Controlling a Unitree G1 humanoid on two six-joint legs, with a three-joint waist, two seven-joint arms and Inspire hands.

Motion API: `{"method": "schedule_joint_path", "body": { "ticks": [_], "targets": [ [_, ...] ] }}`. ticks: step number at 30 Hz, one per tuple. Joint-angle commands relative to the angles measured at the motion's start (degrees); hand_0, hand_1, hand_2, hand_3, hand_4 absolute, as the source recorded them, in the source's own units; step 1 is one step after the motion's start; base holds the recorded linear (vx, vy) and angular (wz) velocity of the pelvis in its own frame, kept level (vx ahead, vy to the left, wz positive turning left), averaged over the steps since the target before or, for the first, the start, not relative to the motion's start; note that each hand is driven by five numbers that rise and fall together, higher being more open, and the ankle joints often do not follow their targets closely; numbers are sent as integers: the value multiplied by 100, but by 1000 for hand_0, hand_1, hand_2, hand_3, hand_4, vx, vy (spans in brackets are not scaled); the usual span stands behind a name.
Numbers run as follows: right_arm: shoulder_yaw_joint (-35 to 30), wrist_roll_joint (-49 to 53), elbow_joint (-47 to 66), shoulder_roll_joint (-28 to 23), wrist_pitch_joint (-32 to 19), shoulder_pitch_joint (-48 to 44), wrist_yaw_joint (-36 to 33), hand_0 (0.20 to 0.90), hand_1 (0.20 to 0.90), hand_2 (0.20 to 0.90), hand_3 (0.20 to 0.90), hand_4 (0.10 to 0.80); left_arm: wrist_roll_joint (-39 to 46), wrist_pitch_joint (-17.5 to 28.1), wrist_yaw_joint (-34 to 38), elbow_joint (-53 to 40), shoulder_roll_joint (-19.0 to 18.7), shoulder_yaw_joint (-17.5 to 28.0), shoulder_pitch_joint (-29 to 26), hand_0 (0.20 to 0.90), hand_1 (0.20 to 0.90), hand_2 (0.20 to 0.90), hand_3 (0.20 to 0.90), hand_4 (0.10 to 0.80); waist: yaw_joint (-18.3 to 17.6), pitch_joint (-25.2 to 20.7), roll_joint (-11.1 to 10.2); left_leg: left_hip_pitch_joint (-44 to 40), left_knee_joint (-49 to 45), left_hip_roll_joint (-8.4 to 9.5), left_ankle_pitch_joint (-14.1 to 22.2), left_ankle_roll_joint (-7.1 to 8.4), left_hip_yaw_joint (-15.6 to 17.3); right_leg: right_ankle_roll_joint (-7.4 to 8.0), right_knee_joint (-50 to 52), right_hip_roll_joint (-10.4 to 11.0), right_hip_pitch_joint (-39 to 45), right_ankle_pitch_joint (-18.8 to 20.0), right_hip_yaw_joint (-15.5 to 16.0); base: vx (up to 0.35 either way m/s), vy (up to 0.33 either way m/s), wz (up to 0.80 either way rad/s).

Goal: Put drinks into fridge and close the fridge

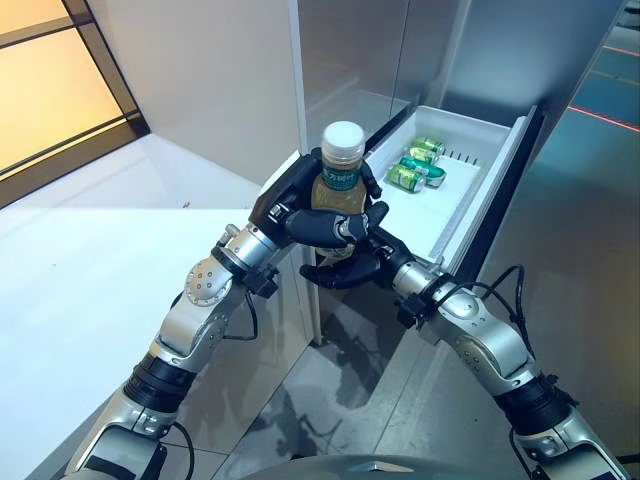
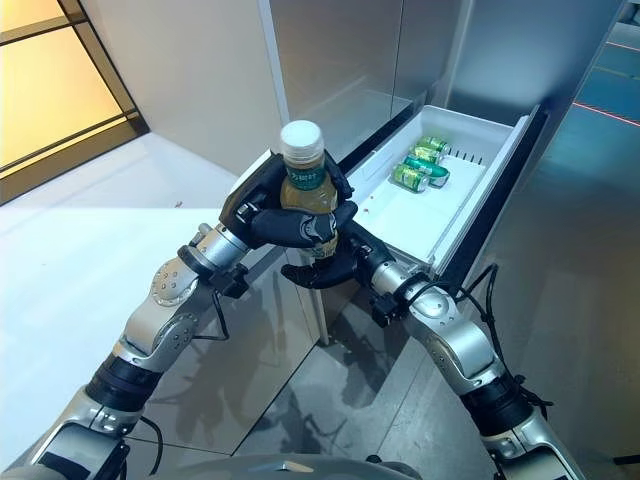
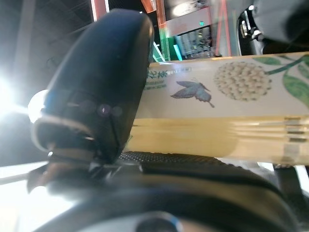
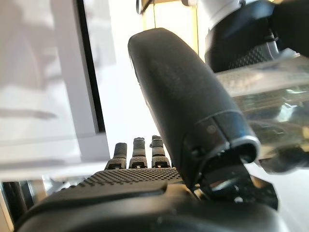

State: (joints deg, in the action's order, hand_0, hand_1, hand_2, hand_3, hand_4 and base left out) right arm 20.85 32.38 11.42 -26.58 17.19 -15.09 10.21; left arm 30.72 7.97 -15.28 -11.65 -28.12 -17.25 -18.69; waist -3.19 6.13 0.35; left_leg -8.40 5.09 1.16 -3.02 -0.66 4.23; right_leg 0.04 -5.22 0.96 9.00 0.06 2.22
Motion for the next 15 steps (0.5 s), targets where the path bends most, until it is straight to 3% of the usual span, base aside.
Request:
{"method": "schedule_joint_path", "body": {
  "ticks": [1, 15],
  "targets": [
    [-104, 704, 697, 262, -379, -953, 188, 900, 900, 900, 900, 800, -7, 1177, 444, -600, 15, 74, -1359, 300, 300, 300, 200, 100, 68, -507, -196, -76, -9, 12, 388, -34, 125, 318, 22, 198, -144, 314, 63, 0, 0, 0],
    [-123, 874, 847, 132, -503, -1272, -60, 900, 900, 900, 900, 800, 91, 1015, 525, -466, -84, -124, -1361, 300, 300, 300, 200, 100, 40, -549, -216, -65, -9, -19, 375, -30, 177, 323, 22, 176, -183, 343, 6, 0, 0, 0]
  ]
}}
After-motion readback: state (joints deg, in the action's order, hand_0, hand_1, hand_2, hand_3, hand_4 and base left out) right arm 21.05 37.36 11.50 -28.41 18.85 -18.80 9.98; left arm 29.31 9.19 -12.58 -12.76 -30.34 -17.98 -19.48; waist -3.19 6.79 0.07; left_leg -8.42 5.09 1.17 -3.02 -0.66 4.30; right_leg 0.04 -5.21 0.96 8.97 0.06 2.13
